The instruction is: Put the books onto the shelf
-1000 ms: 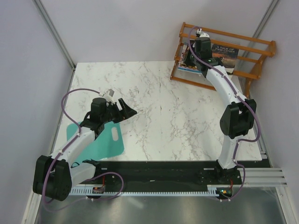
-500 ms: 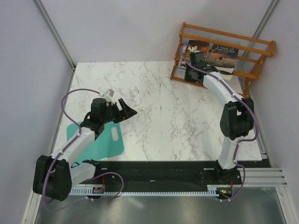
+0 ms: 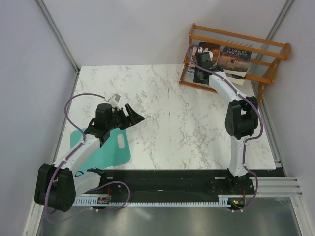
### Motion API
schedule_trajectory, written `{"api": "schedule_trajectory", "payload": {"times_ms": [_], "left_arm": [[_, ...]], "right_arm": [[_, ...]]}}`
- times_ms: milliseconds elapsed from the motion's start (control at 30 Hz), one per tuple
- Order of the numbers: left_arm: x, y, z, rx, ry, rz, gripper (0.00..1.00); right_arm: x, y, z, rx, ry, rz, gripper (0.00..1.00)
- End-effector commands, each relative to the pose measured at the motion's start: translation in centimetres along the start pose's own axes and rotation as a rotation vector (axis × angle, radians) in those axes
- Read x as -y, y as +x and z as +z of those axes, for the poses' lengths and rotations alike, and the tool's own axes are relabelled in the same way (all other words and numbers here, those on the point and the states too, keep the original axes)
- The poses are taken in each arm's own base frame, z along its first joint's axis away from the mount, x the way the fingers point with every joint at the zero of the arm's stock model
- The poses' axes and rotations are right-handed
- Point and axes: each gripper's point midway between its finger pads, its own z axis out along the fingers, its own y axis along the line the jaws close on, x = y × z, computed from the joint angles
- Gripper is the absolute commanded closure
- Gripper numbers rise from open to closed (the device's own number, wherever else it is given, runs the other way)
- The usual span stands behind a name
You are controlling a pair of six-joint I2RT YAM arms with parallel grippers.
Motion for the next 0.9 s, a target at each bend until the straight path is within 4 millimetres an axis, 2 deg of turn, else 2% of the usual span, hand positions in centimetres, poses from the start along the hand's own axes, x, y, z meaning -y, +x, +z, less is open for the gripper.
{"api": "schedule_trajectory", "payload": {"times_ms": [0, 267, 433, 600, 633, 700, 733, 767, 833, 867], "left_arm": [[0.8, -1.0, -0.2, 0.029, 0.031, 0.027, 0.14], [0.9, -1.1, -0.2, 0.032, 0.031, 0.027, 0.13], [0.8, -1.0, -0.3, 0.033, 0.026, 0.031, 0.14], [0.6, -0.9, -0.4, 0.032, 0.021, 0.031, 0.14], [0.6, -0.8, -0.3, 0.029, 0.021, 0.030, 0.13], [0.5, -0.8, -0.3, 0.027, 0.018, 0.030, 0.14], [0.4, -0.7, -0.3, 0.028, 0.017, 0.030, 0.14], [0.4, -0.7, -0.3, 0.028, 0.017, 0.031, 0.14], [0.3, -0.6, -0.2, 0.023, 0.017, 0.030, 0.14], [0.3, -0.6, -0.2, 0.022, 0.018, 0.030, 0.13]], "right_arm": [[0.4, -3.1, -0.4, 0.081, 0.050, 0.013, 1.00], [0.6, -5.9, -0.8, 0.153, 0.083, 0.038, 1.00], [0.2, -6.0, -0.3, 0.145, 0.076, 0.037, 1.00], [-0.3, -5.3, -0.9, 0.126, 0.027, 0.021, 1.00], [-0.2, -4.4, -0.7, 0.110, 0.027, 0.016, 1.00], [-0.2, -4.7, -1.9, 0.126, 0.006, 0.019, 1.00], [-0.2, -3.8, -1.9, 0.107, -0.002, 0.010, 0.98], [-0.2, -4.3, -3.0, 0.122, -0.021, 0.009, 0.97], [-0.5, -3.8, -3.7, 0.121, -0.057, -0.003, 0.86], [-0.5, -4.7, -5.1, 0.147, -0.073, 0.001, 0.81]]}}
